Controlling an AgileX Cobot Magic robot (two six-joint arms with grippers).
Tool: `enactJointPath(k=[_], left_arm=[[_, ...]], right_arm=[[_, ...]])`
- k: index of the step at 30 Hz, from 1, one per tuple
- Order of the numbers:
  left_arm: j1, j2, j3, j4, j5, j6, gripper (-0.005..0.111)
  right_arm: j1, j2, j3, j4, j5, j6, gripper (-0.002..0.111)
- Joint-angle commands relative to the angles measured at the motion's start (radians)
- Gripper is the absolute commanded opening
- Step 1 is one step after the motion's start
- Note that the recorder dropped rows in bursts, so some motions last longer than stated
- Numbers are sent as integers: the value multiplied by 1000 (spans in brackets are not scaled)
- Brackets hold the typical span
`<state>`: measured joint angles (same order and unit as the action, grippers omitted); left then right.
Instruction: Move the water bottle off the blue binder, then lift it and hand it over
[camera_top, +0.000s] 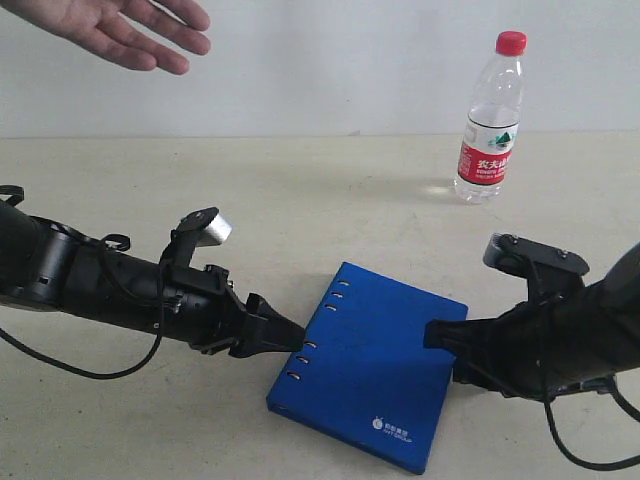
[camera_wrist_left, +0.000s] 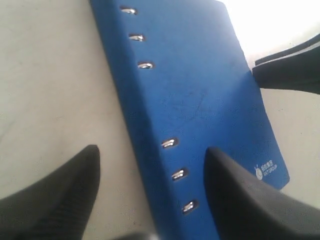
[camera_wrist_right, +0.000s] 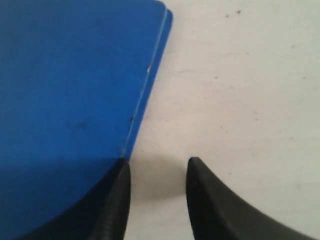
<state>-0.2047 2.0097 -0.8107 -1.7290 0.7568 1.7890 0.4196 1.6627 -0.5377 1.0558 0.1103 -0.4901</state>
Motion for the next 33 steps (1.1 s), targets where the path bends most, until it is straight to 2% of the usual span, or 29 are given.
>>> enactJointPath(k=[1, 2, 4, 7, 14, 17, 20, 24, 25, 28, 30, 32, 33], left_arm=[[-5, -9, -5, -9, 11, -9, 57], [-5, -9, -5, -9, 11, -9, 57], [-5, -9, -5, -9, 11, -9, 57], [-5, -9, -5, -9, 11, -9, 57], [-5, -9, -5, 15, 11, -9, 57], [-5, -9, -5, 17, 11, -9, 57], [-5, -9, -5, 17, 11, -9, 57], [-5, -9, -5, 17, 11, -9, 57], [-5, -9, -5, 17, 11, -9, 57], [-5, -9, -5, 14, 11, -9, 57], [-5, -9, -5, 9, 11, -9, 57], [-5, -9, -5, 9, 11, -9, 57], [-5, -9, -5, 7, 9, -9, 57]], right_arm=[[-2, 0, -2, -10, -37, -121, 33], [-2, -3, -2, -10, -16, -153, 32], [-2, -12, -2, -10, 63, -200, 23], [-2, -27, -2, -10, 147, -226, 0], [-4, -35, -16, 3, 204, -294, 1], [-25, -45, -38, 109, 331, -447, 1], [-102, -84, -44, 336, 549, -751, 1], [-309, -180, -44, 541, 1034, -1055, 1], [-365, -196, -40, 571, 1111, -1075, 1], [-485, -224, -12, 609, 1111, -1044, 1], [-510, -215, 31, 626, 1095, -990, 1], [-502, -190, 80, 633, 953, -973, 1], [-485, -150, 118, 636, 815, -948, 1]])
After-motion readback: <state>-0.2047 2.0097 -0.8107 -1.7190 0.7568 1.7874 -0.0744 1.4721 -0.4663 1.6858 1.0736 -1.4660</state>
